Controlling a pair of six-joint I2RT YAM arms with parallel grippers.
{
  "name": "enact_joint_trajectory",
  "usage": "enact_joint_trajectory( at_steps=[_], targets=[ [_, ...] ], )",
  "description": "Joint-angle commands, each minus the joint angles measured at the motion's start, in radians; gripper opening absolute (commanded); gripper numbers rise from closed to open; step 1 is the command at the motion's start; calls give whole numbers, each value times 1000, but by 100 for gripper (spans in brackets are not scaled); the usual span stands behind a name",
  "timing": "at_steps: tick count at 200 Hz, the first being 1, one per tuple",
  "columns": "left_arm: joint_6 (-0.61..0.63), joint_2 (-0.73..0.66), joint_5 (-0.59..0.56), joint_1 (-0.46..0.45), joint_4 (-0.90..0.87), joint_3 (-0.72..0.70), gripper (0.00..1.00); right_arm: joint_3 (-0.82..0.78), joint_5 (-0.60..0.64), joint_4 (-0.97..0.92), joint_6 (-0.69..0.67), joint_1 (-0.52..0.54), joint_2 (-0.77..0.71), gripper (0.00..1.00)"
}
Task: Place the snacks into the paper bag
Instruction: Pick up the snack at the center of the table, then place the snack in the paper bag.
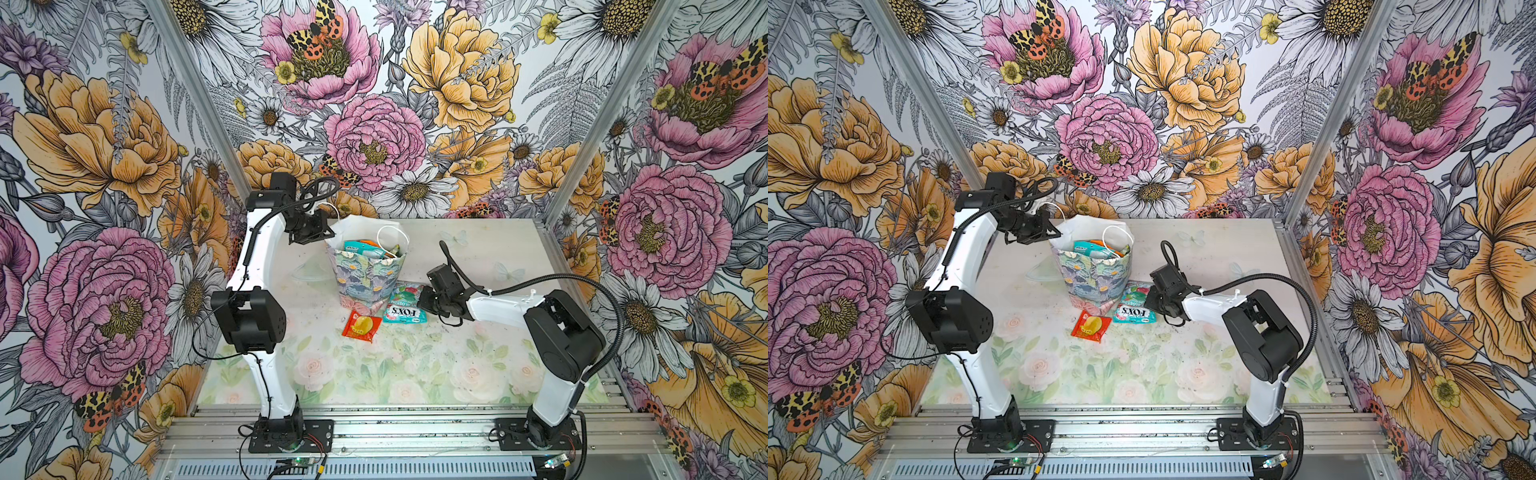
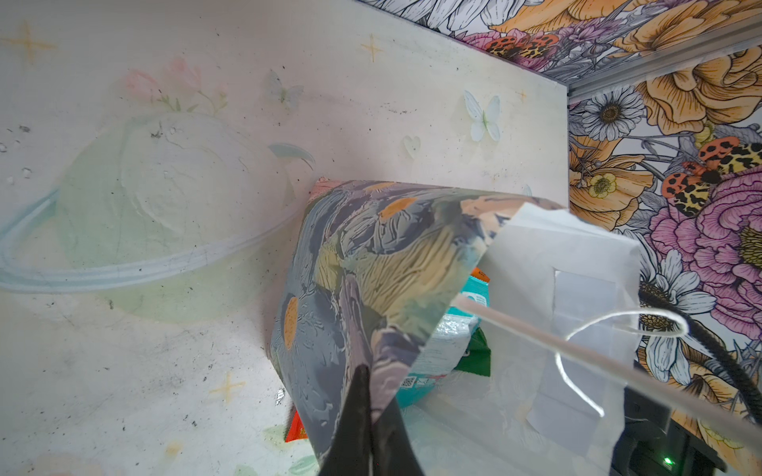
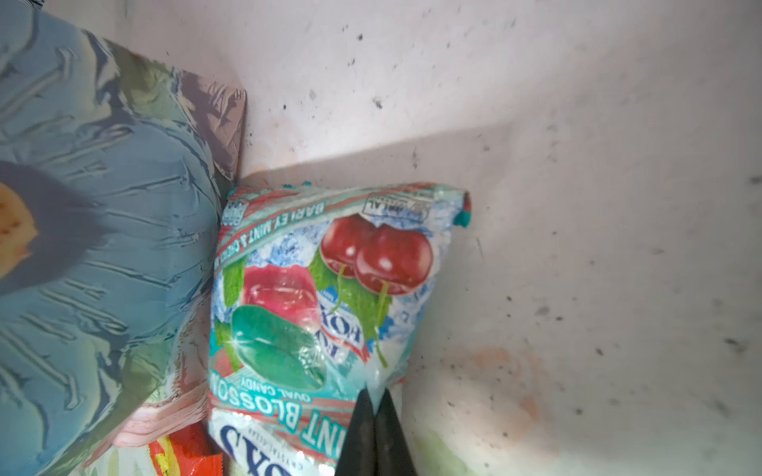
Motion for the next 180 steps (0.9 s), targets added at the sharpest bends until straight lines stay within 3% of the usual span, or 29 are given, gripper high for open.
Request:
enact_joint_trajectory(
  at_steps=[1, 48, 85, 130, 180],
  targets=[
    [13, -66, 36, -7, 32, -2, 0, 7, 78, -50, -60, -31, -120, 0],
    [13, -72, 36, -15, 32, -2, 0, 91, 174, -186, -163, -68, -285, 0],
    [13, -69, 38, -27, 31, -3, 0, 244, 248, -253, -261, -81, -356, 0],
    [15, -72, 35, -34, 32, -9, 0, 495, 275, -260, -356, -78, -324, 0],
    [15, -69, 30, -51, 32, -11, 0, 786, 275, -257, -457, -70, -174, 0]
  ],
)
